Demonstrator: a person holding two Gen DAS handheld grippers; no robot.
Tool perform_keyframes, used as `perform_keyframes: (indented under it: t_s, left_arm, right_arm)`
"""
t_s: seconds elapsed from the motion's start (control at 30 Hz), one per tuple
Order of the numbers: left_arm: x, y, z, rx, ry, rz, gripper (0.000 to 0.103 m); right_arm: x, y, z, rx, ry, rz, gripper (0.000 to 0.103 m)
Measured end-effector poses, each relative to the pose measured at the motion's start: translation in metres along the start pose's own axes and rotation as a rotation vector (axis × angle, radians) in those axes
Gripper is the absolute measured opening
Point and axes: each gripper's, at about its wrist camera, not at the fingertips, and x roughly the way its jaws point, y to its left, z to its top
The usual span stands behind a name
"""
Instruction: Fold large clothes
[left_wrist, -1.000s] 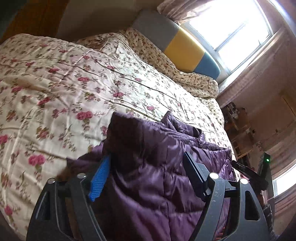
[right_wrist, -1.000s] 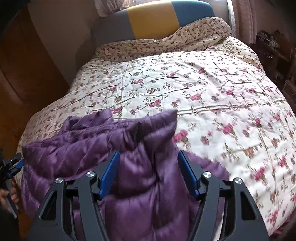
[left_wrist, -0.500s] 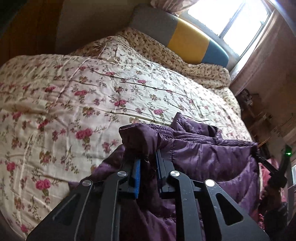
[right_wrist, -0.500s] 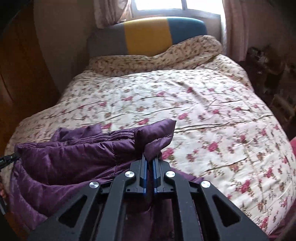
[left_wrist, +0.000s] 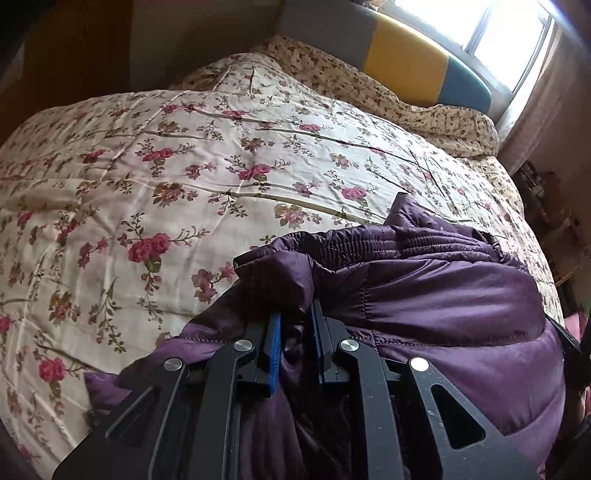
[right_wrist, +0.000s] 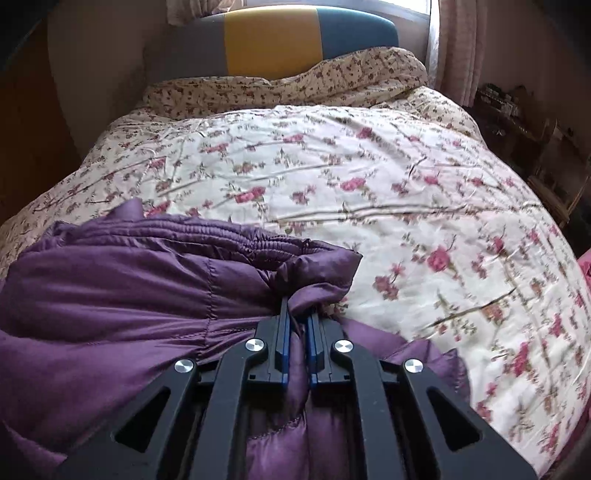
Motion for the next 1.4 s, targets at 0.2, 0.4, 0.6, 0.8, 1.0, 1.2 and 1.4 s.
perform_keyframes:
  t_s: [0.2, 0.4, 0.6, 0.8, 1.0, 1.2, 1.4]
  left_arm:
    - [0.005, -0.001, -0.008, -0.009, -0.058, 0.011, 0.014]
    - [-0.001, -0.003, -0.006, -0.01, -0.056, 0.022, 0.015]
    - [-0.028, -0.016, -0.007, 0.021, -0.122, 0.07, 0.064]
    - [-0.065, -0.031, -0.011, 0.062, -0.21, 0.058, 0.064]
    - [-0.087, -0.045, -0.018, 0.088, -0.25, 0.038, 0.064]
    - [-0.093, -0.052, -0.023, 0.106, -0.254, 0.034, 0.064]
    - [-0.098, -0.057, -0.027, 0.12, -0.257, 0.028, 0.064]
  right_arm:
    - [0.007, -0.006, -0.001, 0.031, 0.007, 0.026, 0.007]
    - [0.005, -0.005, 0.0, 0.024, 0.006, 0.017, 0.01]
    - [0.004, -0.004, -0.001, 0.022, 0.004, 0.012, 0.011]
    - [0.003, -0.003, -0.001, 0.022, 0.001, 0.005, 0.011]
    - [0.0, -0.003, 0.0, 0.024, 0.0, -0.006, 0.015]
    - [-0.012, -0.012, 0.003, 0.072, -0.018, -0.022, 0.053]
    - [-0.043, -0.01, 0.005, 0.083, -0.063, -0.016, 0.055]
